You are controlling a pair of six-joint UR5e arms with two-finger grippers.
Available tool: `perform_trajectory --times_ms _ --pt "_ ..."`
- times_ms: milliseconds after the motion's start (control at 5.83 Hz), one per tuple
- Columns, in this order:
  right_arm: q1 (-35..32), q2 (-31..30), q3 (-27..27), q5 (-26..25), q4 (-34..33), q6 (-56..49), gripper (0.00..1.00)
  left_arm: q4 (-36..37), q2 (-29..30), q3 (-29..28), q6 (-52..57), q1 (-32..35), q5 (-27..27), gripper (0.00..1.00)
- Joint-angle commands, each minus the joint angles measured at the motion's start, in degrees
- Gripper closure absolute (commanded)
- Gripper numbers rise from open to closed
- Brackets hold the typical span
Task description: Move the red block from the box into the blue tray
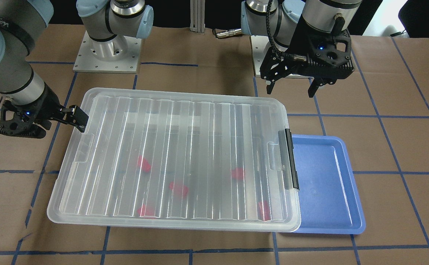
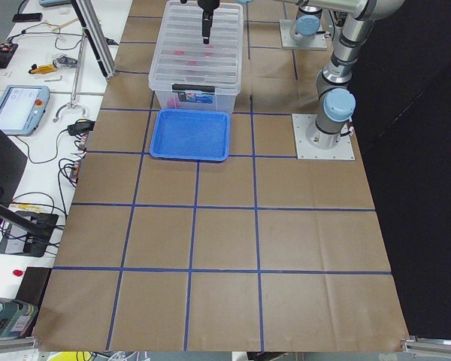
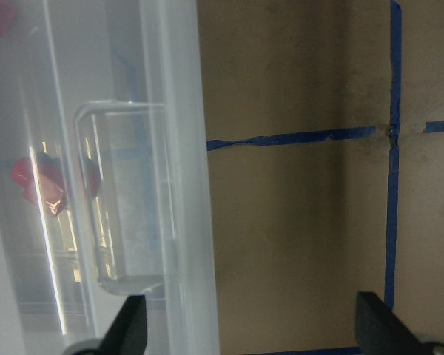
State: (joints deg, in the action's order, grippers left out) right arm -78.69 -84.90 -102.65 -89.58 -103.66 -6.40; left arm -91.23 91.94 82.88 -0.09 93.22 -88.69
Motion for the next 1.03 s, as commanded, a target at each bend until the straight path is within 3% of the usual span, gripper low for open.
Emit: perform_trajectory --times_ms 0,858 --pt "1.86 0.44 -2.28 0.1 -2.4 -0.62 0.0 0.09 0.0 0.0 0.0 0.03 0.09 0.01" --pt "7.3 1.06 -2.82 -1.21 -6.11 -9.22 0.0 0.09 0.08 0.09 0.0 -0.06 0.01 0.01"
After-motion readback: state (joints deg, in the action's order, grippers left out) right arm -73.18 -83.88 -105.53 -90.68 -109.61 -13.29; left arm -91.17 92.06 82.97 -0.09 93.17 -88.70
